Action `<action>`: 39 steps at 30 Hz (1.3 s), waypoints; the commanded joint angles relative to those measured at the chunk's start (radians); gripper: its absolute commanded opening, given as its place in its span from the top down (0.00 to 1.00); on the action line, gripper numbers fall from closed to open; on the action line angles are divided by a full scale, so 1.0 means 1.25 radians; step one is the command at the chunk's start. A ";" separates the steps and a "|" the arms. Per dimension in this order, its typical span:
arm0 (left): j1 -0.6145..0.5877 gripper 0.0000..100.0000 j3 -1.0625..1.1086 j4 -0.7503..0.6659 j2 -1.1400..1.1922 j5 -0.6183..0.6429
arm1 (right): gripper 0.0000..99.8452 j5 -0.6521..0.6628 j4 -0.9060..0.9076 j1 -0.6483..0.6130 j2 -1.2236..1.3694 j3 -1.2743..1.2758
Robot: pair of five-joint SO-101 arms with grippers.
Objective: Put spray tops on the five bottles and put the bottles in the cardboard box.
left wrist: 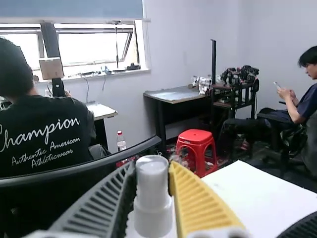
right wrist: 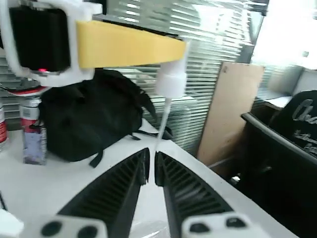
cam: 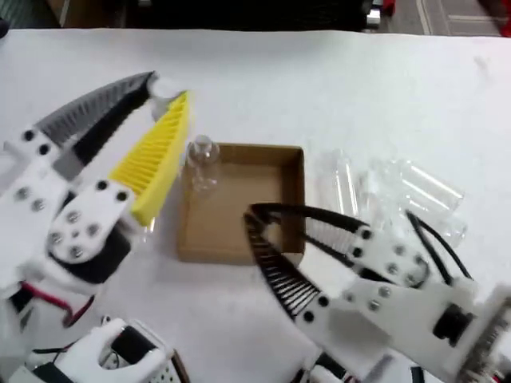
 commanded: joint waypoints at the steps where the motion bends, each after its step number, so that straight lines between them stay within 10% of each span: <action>1: 0.008 0.97 0.027 -0.072 0.004 0.041 | 0.99 0.006 0.020 -0.031 0.109 -0.076; 23: 0.085 0.97 0.695 -0.546 -0.273 0.164 | 0.99 0.012 -0.305 -0.010 -0.268 0.528; 39: 0.085 0.97 0.732 -0.457 -0.278 0.164 | 0.99 0.085 -0.424 0.198 -0.279 0.711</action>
